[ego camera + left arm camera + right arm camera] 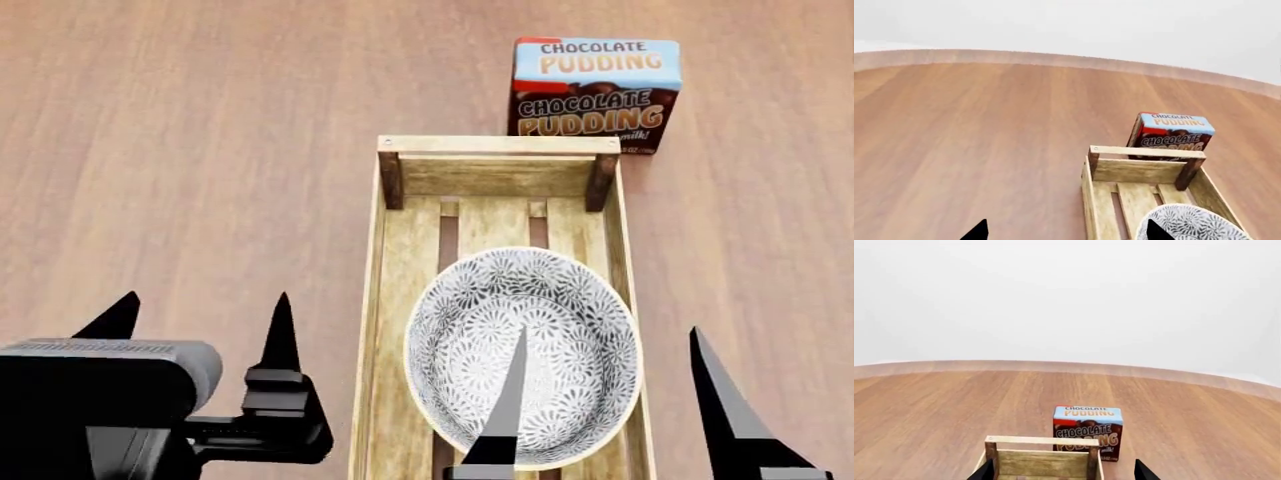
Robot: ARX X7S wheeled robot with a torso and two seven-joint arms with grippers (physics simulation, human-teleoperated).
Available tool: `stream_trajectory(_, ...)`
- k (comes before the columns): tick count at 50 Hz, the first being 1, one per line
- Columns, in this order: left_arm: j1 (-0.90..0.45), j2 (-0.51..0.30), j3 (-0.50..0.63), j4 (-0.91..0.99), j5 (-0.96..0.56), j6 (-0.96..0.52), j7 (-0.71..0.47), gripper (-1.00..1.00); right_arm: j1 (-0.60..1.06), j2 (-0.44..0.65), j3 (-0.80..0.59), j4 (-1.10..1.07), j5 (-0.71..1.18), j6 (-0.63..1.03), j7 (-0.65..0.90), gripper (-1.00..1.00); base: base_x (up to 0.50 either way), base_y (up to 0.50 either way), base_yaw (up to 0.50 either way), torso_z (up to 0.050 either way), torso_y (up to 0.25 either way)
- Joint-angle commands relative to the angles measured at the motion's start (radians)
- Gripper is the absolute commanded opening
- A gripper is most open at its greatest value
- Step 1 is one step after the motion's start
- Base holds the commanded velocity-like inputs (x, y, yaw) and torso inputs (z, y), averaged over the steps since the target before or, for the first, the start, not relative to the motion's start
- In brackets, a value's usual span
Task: Pick up the bowl on the left and put it in the tray.
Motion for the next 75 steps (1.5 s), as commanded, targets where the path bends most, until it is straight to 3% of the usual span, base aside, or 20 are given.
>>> stream_trajectory(1, 0.055, -0.059, 0.034, 0.069, 0.188, 0.019, -0.007, 1.00, 0.001, -0.018, 0.018, -0.007, -0.019, 0.004, -0.023, 1.00, 0.00, 0.00, 0.00, 0.000, 0.000)
stream_trajectory(24, 0.190, -0.158, 0.084, 0.126, 0.403, 0.039, -0.064, 1.00, 0.020, -0.019, -0.017, -0.009, -0.034, 0.026, -0.016, 1.00, 0.00, 0.00, 0.00, 0.000, 0.000)
stream_trajectory(46, 0.212, -0.188, 0.060, 0.121, 0.416, 0.053, -0.059, 1.00, 0.020, -0.011, -0.014, -0.003, -0.032, 0.020, -0.012, 1.00, 0.00, 0.00, 0.00, 0.000, 0.000)
stream_trajectory(63, 0.232, -0.374, -0.043, 0.143, 0.363, 0.160, -0.092, 1.00, -0.016, 0.020, 0.051, -0.040, -0.005, 0.016, 0.013, 1.00, 0.00, 0.00, 0.00, 0.000, 0.000)
stream_trajectory(70, 0.248, -0.410, -0.064, 0.136, 0.354, 0.191, -0.097, 1.00, -0.026, 0.030, 0.071, -0.053, 0.005, 0.018, 0.023, 1.00, 0.00, 0.00, 0.00, 0.000, 0.000)
stream_trajectory(75, 0.270, -0.487, -0.097, 0.142, 0.345, 0.254, -0.115, 1.00, -0.068, 0.052, 0.135, -0.074, 0.026, 0.003, 0.041, 1.00, 0.00, 0.00, 0.00, 0.000, 0.000)
